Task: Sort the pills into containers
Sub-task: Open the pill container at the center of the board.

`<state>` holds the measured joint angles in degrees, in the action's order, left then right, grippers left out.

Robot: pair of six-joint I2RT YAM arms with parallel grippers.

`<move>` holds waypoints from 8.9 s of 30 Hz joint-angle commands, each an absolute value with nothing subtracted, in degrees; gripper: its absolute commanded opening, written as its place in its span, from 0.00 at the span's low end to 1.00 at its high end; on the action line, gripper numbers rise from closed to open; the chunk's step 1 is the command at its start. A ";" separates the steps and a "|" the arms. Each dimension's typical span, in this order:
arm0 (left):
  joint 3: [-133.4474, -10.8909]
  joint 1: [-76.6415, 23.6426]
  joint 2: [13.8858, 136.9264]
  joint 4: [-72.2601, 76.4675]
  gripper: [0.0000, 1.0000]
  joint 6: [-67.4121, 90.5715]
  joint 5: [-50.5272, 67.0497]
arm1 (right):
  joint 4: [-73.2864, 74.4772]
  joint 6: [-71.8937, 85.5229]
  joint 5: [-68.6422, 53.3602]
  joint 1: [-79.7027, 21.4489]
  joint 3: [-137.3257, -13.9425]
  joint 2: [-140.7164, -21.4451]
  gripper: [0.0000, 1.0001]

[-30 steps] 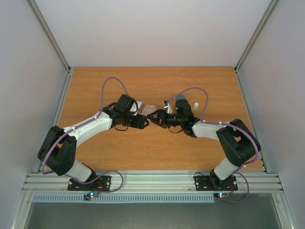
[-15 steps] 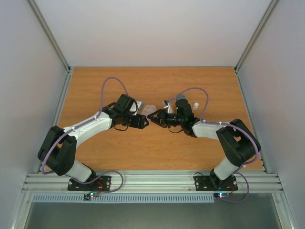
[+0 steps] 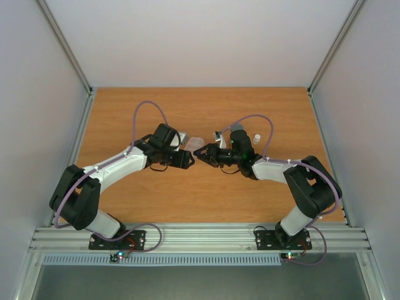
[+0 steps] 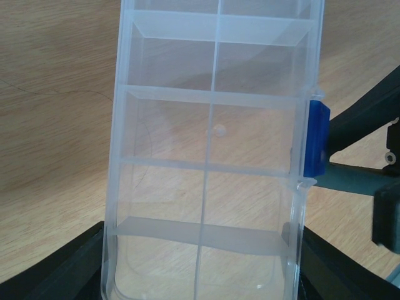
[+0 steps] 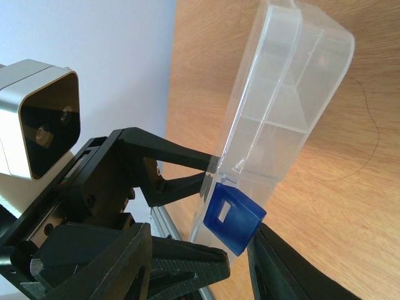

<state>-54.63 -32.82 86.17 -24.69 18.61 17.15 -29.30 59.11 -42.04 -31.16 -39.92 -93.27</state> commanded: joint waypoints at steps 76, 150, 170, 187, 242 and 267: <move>-53.40 -34.52 89.36 -22.01 0.81 16.69 12.00 | -17.67 52.80 -41.07 -29.24 -49.75 -100.32 0.01; -57.40 -49.86 97.47 -21.05 0.33 21.95 -30.49 | -3.51 55.25 -39.52 -30.00 -59.04 -105.29 0.01; -57.74 -48.51 96.56 -21.53 0.32 22.84 -27.88 | 1.23 47.84 -32.08 -29.78 -57.37 -100.75 0.43; -58.29 -46.42 95.85 -22.65 0.32 23.77 -24.19 | 2.59 41.14 -25.86 -29.95 -56.44 -100.78 0.09; -58.45 -37.95 96.09 -22.78 0.50 21.84 -22.80 | 6.48 38.26 -25.89 -31.19 -64.72 -115.36 0.03; -58.54 -31.53 104.14 -20.44 0.51 19.78 -19.06 | 11.54 35.83 -22.70 -31.45 -69.54 -118.07 0.03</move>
<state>-59.11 -32.42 102.87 -22.37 20.64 -19.66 8.51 37.15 -27.29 -31.57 -68.82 -115.35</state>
